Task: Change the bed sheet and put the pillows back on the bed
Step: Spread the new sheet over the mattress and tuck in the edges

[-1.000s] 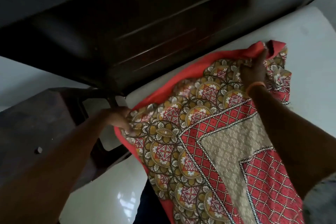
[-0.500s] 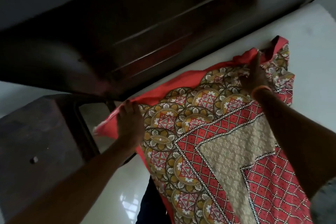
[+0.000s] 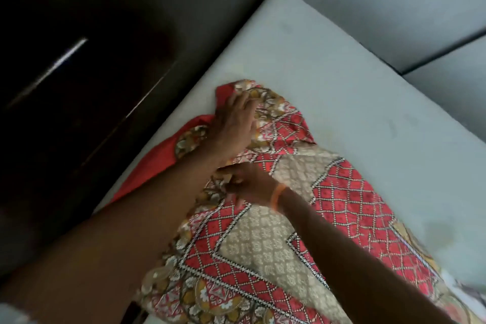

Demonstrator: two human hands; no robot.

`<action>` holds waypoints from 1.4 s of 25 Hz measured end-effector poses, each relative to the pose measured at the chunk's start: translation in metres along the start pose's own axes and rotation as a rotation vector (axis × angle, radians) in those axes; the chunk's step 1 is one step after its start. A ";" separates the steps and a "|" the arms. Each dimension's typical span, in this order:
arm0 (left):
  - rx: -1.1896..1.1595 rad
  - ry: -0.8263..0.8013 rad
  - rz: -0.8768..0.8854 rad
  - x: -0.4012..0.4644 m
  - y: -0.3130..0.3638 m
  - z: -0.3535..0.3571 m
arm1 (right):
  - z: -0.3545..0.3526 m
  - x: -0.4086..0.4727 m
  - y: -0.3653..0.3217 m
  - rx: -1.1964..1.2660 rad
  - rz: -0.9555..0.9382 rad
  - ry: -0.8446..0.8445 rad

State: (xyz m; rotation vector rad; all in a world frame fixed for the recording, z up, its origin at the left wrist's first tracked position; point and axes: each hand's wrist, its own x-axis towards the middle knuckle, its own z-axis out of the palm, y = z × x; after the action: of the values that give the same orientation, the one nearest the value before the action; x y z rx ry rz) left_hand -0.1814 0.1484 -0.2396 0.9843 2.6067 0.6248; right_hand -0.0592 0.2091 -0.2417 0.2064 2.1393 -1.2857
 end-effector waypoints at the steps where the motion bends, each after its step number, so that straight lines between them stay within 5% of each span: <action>1: 0.068 -0.091 0.005 0.014 0.003 0.013 | -0.015 -0.011 0.012 0.155 0.043 0.242; 2: 0.100 -0.131 -0.055 0.025 0.003 0.025 | -0.036 -0.018 0.027 0.209 0.094 0.563; 4: 0.041 -0.140 -0.309 0.046 0.001 0.039 | -0.092 -0.034 0.075 -0.099 0.318 1.055; 6: -0.091 -0.120 -0.486 0.059 0.000 0.047 | -0.136 -0.056 0.120 -0.279 0.645 0.952; 8: -0.060 -0.100 -0.418 0.054 0.002 0.057 | -0.145 -0.068 0.152 -0.254 0.757 0.658; 11: 0.278 0.132 -0.041 0.020 0.009 0.066 | -0.088 -0.081 0.152 -0.299 0.555 0.632; 13: 0.299 0.198 0.263 0.008 0.035 0.070 | -0.031 -0.098 0.138 -0.377 0.466 0.682; 18: 0.541 -0.525 0.756 -0.018 0.106 0.104 | 0.076 -0.146 0.113 -0.505 0.308 0.659; 20: 0.537 -0.553 0.699 -0.033 0.105 0.107 | 0.070 -0.160 0.123 -0.506 0.241 0.853; 23: 0.397 -0.444 0.579 -0.045 0.103 0.099 | 0.028 -0.195 0.174 -0.397 0.505 1.129; 26: 0.238 -0.361 0.514 -0.041 0.114 0.081 | -0.017 -0.233 0.228 -0.210 0.764 0.834; 30: 0.242 -0.401 0.595 -0.029 0.143 0.056 | -0.052 -0.247 0.242 -0.267 0.676 0.403; 35: 0.956 -0.703 0.584 -0.022 0.152 0.045 | -0.072 -0.243 0.238 -0.707 0.794 0.167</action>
State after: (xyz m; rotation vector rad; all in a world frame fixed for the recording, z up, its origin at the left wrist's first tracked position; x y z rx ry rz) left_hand -0.0625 0.2494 -0.2021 1.8152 1.8762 -0.8483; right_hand 0.2052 0.4348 -0.2522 0.7720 2.1501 -0.0526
